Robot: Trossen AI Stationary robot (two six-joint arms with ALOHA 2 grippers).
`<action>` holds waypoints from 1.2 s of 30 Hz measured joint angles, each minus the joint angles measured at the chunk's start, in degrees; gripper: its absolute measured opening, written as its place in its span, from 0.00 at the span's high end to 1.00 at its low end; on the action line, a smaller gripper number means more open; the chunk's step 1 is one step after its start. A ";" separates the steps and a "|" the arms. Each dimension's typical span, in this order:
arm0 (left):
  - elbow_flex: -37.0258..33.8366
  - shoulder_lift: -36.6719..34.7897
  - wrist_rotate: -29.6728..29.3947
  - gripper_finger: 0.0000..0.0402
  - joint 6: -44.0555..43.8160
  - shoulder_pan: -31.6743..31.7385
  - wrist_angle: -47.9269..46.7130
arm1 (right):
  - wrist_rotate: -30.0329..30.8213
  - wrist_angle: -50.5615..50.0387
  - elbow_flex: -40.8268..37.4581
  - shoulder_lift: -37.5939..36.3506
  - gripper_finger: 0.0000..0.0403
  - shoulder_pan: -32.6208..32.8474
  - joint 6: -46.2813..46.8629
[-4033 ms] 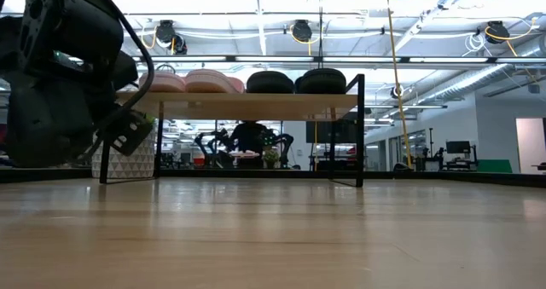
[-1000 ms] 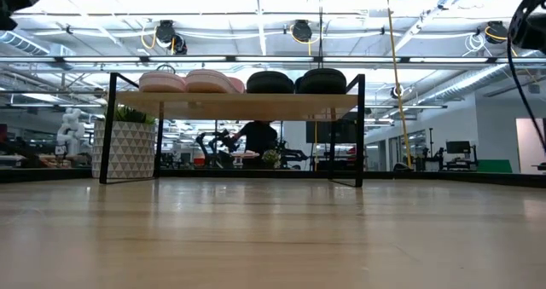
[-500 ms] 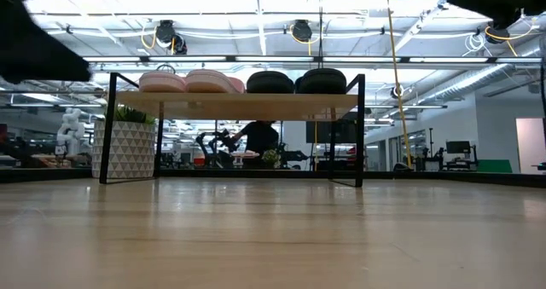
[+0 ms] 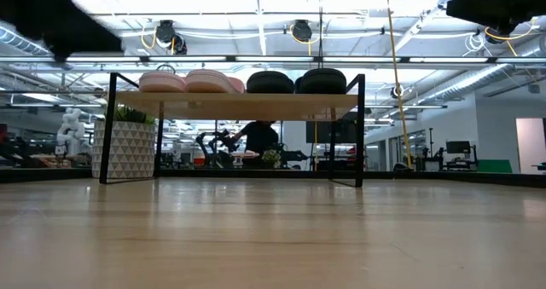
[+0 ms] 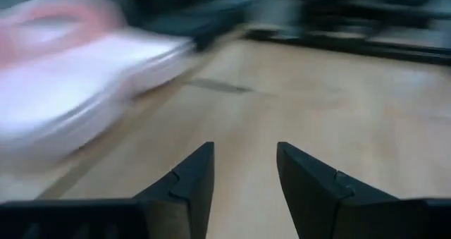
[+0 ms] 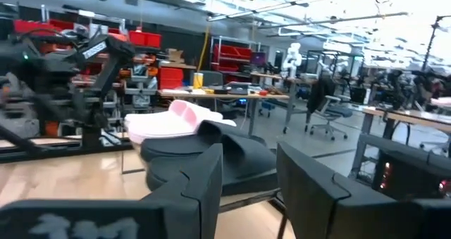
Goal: Pick and place slides into the shelf
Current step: Return to Home Position
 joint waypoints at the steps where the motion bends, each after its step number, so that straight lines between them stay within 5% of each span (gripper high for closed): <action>1: 0.01 -0.50 4.10 0.62 6.96 0.83 5.40 | 0.16 0.01 0.00 -0.98 0.69 0.02 -0.69; 5: 0.04 -1.45 15.50 0.62 22.59 6.84 15.29 | 0.11 -0.22 0.00 -2.74 0.69 0.03 -2.77; 9: 0.02 -1.19 23.16 0.62 25.51 17.62 13.91 | 0.18 -0.06 0.00 -2.88 0.69 0.04 -4.01; 15: -0.24 -2.27 43.78 0.62 33.04 36.85 15.43 | 3.24 0.00 0.00 -2.92 0.69 0.77 -4.39; 20: -10.05 -7.49 56.81 0.62 33.14 47.58 28.05 | 7.52 -0.06 0.00 -2.92 0.69 5.12 -4.10; 26: -22.09 -17.81 62.40 0.62 29.80 47.18 38.72 | 7.66 0.48 -0.32 -2.92 0.69 8.87 -1.15; 36: -21.75 -23.09 57.91 0.62 29.35 35.90 32.32 | 6.34 7.40 -10.15 -2.89 0.69 8.36 4.80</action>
